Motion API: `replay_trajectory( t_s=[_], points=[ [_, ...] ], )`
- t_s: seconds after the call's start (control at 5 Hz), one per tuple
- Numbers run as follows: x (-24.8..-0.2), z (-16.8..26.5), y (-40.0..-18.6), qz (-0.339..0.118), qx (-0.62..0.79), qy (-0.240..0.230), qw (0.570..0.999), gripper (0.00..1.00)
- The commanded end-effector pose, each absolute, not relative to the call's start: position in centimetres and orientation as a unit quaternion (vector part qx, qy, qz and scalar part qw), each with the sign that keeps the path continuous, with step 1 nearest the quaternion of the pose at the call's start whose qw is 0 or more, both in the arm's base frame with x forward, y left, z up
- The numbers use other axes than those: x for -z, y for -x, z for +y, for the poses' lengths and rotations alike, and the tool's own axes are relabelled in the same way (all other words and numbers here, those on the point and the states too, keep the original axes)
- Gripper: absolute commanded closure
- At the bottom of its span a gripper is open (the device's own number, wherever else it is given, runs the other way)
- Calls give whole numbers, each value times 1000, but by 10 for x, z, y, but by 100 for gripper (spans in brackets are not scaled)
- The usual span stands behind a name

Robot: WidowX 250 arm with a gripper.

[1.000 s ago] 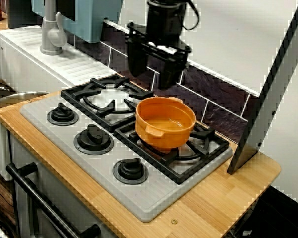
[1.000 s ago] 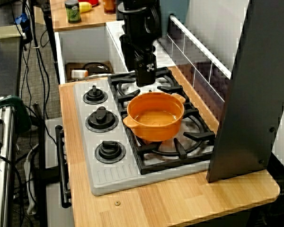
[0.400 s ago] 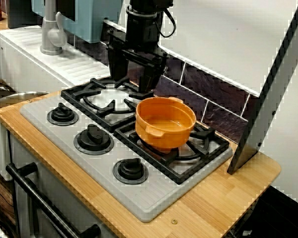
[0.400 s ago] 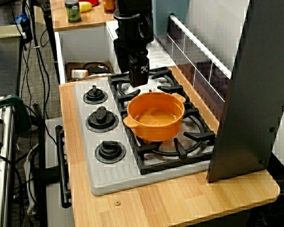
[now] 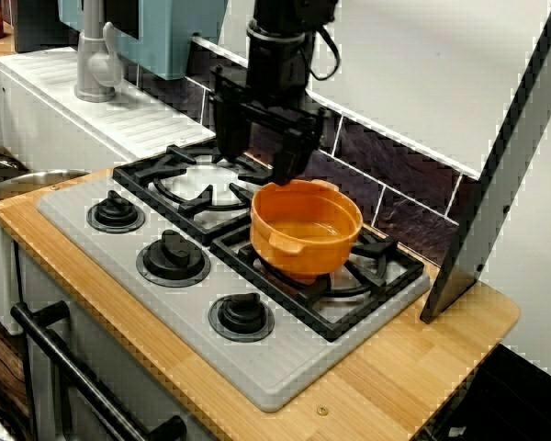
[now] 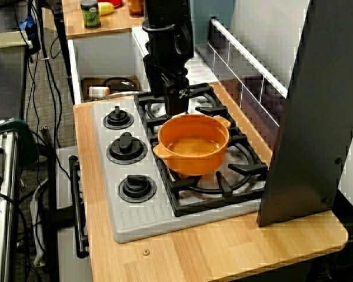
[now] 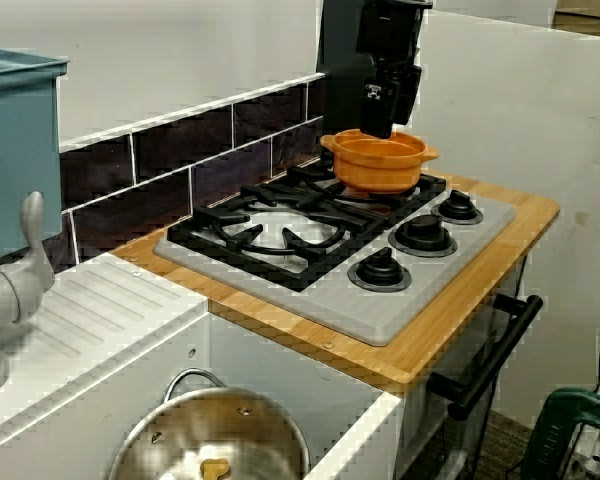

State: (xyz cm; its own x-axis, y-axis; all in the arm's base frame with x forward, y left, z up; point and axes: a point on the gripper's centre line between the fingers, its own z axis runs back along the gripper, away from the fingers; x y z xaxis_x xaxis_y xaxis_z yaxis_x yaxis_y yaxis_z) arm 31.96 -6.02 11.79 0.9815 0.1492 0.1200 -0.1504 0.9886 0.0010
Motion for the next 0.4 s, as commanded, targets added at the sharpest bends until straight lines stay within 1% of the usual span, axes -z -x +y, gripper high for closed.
replay_trajectory(
  t_s=[0.0,0.2],
  points=[
    [-109,-63,-324,-69,-73,-18,995,0],
    [-99,-59,-331,-64,-79,-29,994,0]
  ],
)
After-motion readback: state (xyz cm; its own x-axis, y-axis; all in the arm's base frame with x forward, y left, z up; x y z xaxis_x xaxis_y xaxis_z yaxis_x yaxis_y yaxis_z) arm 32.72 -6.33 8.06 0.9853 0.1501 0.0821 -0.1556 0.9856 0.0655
